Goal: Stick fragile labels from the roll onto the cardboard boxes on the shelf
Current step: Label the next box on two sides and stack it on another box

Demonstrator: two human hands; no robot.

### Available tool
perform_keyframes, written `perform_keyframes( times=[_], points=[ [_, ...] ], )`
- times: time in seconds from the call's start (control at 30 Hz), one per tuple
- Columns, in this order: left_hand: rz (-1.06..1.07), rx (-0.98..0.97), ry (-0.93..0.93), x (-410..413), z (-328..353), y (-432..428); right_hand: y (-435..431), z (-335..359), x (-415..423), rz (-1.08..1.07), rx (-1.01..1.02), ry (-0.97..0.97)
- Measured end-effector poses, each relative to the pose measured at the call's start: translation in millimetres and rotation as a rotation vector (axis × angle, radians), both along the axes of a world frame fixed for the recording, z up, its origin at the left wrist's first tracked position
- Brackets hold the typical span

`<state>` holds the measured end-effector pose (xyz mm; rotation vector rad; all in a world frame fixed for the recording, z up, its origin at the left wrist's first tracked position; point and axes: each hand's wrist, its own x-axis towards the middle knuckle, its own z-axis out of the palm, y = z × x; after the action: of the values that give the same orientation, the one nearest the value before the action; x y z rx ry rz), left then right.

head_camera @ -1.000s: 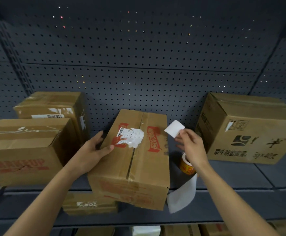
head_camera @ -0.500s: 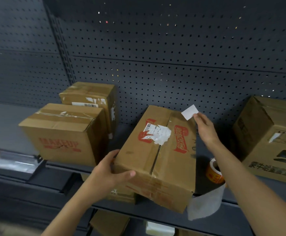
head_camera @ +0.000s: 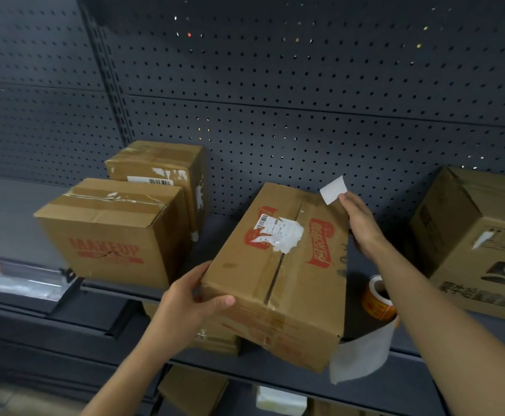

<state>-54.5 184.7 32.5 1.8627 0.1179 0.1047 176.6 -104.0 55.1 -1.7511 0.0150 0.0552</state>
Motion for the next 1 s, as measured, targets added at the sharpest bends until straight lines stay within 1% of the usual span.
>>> perform_keyframes(
  times=[0.07,0.17,0.23,0.33,0.5,0.6,0.73,0.8,0.9,0.93,1.0],
  points=[
    [0.037,-0.014,-0.023,-1.0,-3.0,5.6,-5.9,-1.1,-4.9,-0.032,0.001,-0.035],
    [0.164,-0.053,-0.077,2.6,-5.7,13.3,-18.6,-3.3,-16.3,-0.068,0.037,-0.081],
    [0.212,-0.074,-0.109,6.9,-3.4,15.0,-24.6,-2.8,-29.1,-0.101,0.062,-0.096],
    [0.194,-0.123,-0.138,12.8,-2.1,17.0,-34.3,-6.0,-51.1,-0.128,0.049,-0.095],
    [0.149,-0.121,-0.161,31.7,-4.2,14.7,-53.8,-4.0,-78.5,-0.217,0.048,-0.1],
    [0.196,-0.092,-0.163,51.6,-5.2,19.2,-58.3,-4.3,-88.6,-0.255,0.025,-0.11],
    [0.322,-0.106,-0.121,75.8,0.4,26.0,-53.9,-6.0,-103.9,-0.283,0.02,-0.124],
    [0.309,-0.106,-0.105,82.6,5.3,22.9,-51.6,-10.3,-110.5,-0.277,0.018,-0.139],
    [0.21,-0.12,-0.076,86.8,9.5,16.1,-48.7,-17.3,-118.7,-0.258,-0.014,-0.158],
    [0.179,-0.147,-0.051,88.9,9.6,14.9,-47.5,-18.8,-120.5,-0.259,-0.024,-0.162],
    [0.117,-0.269,0.006,92.8,12.2,11.7,-44.8,-20.6,-124.4,-0.269,-0.04,-0.17]
  ],
)
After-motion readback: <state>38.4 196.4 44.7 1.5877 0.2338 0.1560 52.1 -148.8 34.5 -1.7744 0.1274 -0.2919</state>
